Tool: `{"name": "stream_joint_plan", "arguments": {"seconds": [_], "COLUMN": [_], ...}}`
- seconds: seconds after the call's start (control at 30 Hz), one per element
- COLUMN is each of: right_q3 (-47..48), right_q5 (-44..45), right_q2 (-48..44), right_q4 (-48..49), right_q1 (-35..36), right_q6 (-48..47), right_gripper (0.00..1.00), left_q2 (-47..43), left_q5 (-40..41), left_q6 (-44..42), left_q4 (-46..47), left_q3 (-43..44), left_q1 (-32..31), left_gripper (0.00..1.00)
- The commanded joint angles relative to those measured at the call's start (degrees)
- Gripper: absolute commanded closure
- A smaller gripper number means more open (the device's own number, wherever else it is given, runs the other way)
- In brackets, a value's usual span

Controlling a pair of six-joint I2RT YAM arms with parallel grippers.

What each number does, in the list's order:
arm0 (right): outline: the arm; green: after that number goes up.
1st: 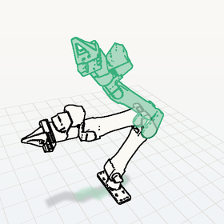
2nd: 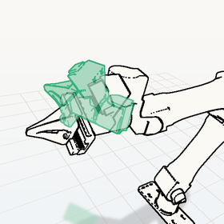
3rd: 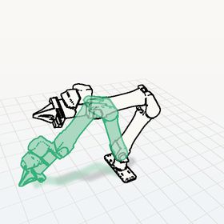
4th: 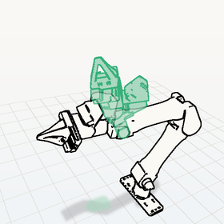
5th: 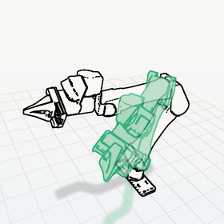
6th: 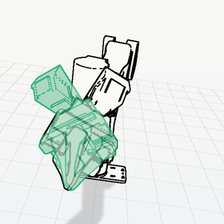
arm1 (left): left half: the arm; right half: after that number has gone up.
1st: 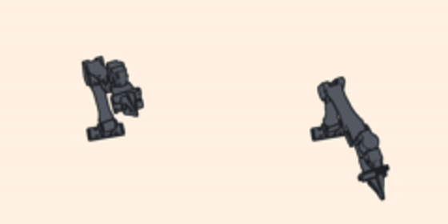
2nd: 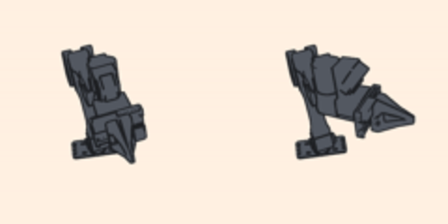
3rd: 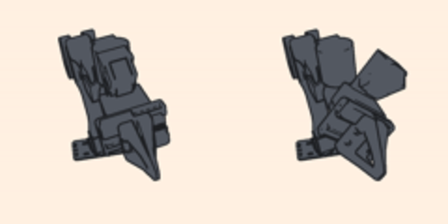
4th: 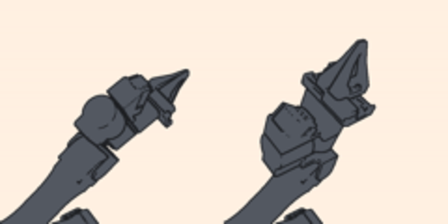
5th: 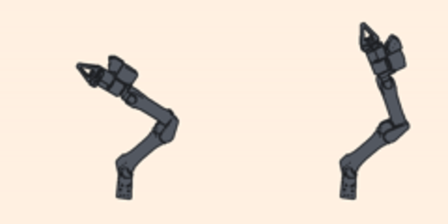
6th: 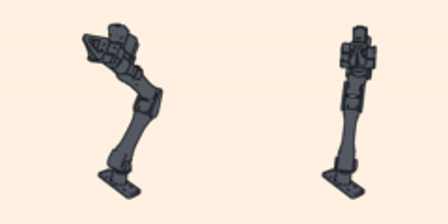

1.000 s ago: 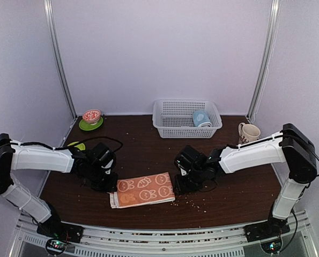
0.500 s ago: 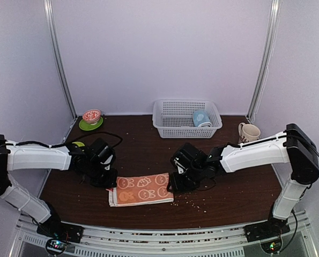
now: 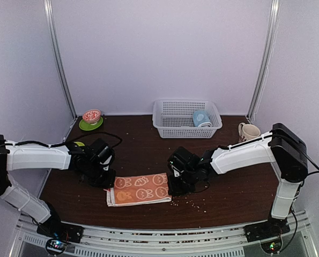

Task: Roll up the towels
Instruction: Move the towel to the center of the board.

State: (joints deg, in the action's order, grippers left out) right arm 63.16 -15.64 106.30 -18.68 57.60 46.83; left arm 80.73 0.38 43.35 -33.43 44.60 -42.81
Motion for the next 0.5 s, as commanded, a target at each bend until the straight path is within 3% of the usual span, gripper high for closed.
{"name": "stream_joint_plan", "arguments": {"seconds": [0.0, 0.23, 0.47], "right_q3": [1.15, -4.07, -12.69], "right_q5": [4.88, 9.46, 14.02], "right_q2": [-0.51, -6.69, -18.24], "right_q4": [-3.85, -7.0, -11.26], "right_q1": [-0.4, -2.68, -7.37], "right_q6": [-0.33, -1.43, -2.92], "right_gripper": [1.0, 1.0, 1.0], "left_q2": [1.88, 7.78, 15.84], "left_q5": [3.31, -2.01, -5.42], "left_q6": [-1.97, -2.07, -2.27], "left_q4": [-0.44, 5.65, 8.36], "left_q3": [1.36, 4.6, 14.27], "left_q1": [0.35, 0.15, -2.11], "left_gripper": [1.0, 1.0, 1.0]}}
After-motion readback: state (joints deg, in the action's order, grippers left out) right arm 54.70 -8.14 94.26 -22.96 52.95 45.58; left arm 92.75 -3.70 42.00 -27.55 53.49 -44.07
